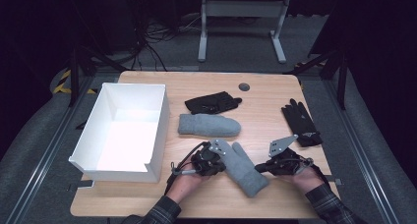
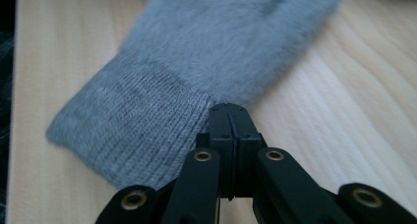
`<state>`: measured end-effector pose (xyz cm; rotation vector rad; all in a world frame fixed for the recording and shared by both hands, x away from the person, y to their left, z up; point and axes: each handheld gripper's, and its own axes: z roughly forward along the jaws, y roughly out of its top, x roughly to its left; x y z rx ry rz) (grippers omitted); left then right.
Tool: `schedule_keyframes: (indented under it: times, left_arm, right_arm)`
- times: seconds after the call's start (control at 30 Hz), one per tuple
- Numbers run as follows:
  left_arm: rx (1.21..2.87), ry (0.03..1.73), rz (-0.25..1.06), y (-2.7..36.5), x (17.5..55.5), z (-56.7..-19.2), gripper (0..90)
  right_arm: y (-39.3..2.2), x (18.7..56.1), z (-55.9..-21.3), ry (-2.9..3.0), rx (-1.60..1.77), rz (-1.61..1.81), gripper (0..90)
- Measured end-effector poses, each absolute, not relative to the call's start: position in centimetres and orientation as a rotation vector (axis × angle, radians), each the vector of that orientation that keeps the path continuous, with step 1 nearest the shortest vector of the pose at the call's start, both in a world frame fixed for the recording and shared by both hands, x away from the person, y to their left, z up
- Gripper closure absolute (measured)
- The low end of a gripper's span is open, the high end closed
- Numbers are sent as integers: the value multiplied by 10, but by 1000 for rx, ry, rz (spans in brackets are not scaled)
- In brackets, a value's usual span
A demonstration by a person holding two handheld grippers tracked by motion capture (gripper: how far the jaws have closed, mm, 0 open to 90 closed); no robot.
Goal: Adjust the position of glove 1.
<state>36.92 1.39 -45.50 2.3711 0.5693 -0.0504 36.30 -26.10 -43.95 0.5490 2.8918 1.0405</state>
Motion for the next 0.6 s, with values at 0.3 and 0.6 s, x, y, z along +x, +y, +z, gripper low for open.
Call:
schedule_keyframes:
  times: [0.3,0.6]
  left_arm:
    - [2375,537,-61,7,366,-455,900]
    - [2366,509,-78,-1,369,-454,900]
  right_arm:
    - [-240,351,-442,2969,422,1097,900]
    - [-219,343,-441,2984,332,1140,900]
